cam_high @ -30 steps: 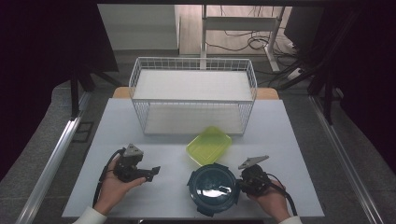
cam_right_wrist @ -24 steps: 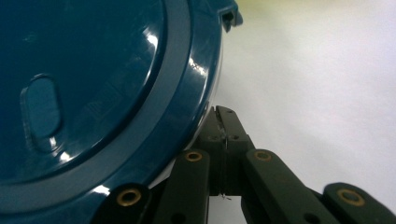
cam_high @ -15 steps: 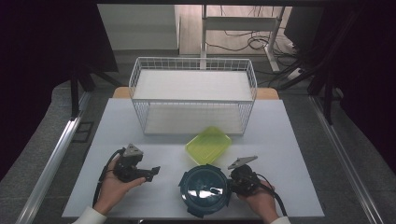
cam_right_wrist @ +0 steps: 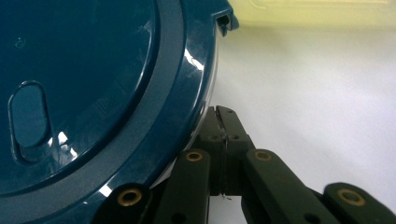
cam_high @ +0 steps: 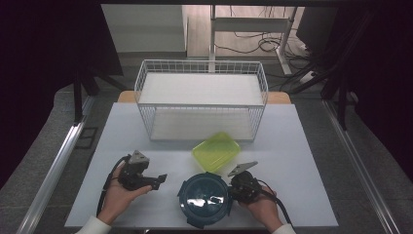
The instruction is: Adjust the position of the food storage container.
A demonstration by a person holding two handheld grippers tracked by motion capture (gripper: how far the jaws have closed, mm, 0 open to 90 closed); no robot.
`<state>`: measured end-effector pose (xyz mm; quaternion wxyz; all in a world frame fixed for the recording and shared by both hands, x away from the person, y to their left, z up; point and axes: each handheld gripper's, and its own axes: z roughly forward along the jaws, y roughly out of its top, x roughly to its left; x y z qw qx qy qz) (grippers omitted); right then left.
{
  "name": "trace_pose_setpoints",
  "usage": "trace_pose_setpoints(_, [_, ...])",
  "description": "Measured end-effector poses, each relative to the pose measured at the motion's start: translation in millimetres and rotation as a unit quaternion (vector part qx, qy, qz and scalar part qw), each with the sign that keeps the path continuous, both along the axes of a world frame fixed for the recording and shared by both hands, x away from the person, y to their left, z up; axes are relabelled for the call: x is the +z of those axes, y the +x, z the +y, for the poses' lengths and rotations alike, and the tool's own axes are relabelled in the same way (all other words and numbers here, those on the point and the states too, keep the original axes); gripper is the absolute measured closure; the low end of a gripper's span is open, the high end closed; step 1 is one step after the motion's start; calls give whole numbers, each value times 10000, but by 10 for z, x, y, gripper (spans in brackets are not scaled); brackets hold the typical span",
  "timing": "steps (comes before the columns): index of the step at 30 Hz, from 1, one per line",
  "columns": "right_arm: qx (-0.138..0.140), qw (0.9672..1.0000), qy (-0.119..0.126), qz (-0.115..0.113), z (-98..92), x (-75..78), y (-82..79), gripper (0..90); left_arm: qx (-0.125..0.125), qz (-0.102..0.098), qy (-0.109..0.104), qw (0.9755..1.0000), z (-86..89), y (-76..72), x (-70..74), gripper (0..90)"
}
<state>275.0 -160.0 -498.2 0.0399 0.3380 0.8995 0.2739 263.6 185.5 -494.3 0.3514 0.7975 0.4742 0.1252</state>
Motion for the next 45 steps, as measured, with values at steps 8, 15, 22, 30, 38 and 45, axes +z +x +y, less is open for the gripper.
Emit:
trace_pose_setpoints(8, [-34, 10000, 77, -43, 119, -6, 52, 892, 1, 18, 0, 10000, 9, 3, -6, 170])
trace_pose_setpoints(15, [-8, 9998, 200, -1, 191, -20, 98, 892, 29, 34, -6, 10000, 14, 11, -16, 170])
trace_pose_setpoints(22, [41, 9997, 255, -40, 191, -19, 103, 889, 60, 13, -35, 10000, 36, -3, -4, 170])
trace_pose_setpoints(30, [-197, 9984, 498, -189, -76, 128, 40, 885, 128, 3, -84, 9999, 86, -24, 5, 169])
trace_pose_setpoints(38, [-610, 9947, 790, -267, -489, 230, -63, 853, 132, -33, -153, 9998, 73, -42, 35, 169])
trace_pose_setpoints(45, [-931, 9869, 1314, 26, -564, 189, -36, 398, 150, 9, -332, 9993, 89, -71, 52, 165])
